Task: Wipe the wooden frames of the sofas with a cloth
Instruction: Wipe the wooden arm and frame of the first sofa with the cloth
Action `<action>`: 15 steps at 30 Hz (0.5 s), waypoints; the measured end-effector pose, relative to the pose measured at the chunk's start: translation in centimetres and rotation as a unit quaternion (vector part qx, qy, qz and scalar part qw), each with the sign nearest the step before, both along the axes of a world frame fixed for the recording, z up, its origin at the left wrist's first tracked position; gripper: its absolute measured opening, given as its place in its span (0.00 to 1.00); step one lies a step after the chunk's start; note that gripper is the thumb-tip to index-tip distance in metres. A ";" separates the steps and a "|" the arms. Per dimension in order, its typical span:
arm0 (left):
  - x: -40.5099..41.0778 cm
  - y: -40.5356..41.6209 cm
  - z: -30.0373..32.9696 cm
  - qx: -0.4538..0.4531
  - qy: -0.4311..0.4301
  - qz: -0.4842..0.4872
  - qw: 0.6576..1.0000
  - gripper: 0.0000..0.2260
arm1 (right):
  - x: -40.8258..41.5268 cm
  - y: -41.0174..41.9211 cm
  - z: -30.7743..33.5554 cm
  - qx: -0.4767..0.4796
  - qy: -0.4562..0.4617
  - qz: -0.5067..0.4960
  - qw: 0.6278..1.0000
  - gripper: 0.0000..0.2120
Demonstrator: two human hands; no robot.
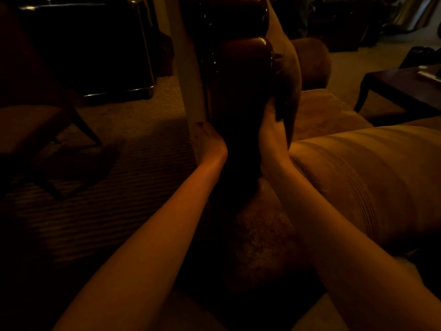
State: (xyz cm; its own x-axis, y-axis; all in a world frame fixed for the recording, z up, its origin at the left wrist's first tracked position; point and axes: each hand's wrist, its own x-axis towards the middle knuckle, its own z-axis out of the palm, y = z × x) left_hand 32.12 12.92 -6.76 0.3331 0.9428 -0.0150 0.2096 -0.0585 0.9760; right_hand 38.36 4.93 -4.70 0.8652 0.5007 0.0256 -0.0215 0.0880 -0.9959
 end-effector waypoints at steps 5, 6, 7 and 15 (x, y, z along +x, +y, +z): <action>-0.4 1.6 -0.1 0.023 0.005 -0.033 0.999 0.14 | -3.1 1.6 0.4 -0.065 -0.123 -0.083 0.987 0.46; -0.4 1.6 -0.2 0.032 0.015 -0.042 0.998 0.15 | -3.0 1.4 -0.7 -0.078 -0.154 -0.077 0.982 0.48; -0.4 1.7 -0.2 0.034 0.019 -0.045 0.998 0.16 | -2.7 0.9 -1.9 -0.096 -0.180 -0.067 0.977 0.50; -2.0 -0.1 0.0 -0.047 -0.037 -0.069 0.996 0.20 | -2.2 -0.9 -4.2 -0.133 -0.145 0.003 0.980 0.49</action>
State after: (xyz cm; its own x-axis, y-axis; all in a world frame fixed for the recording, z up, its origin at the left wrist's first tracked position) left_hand 30.14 12.83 -6.72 0.4625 0.8837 -0.0713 0.1332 0.0103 0.9910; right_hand 36.13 4.02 -8.95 0.8385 0.5273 0.1373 0.2655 -0.1754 -0.9480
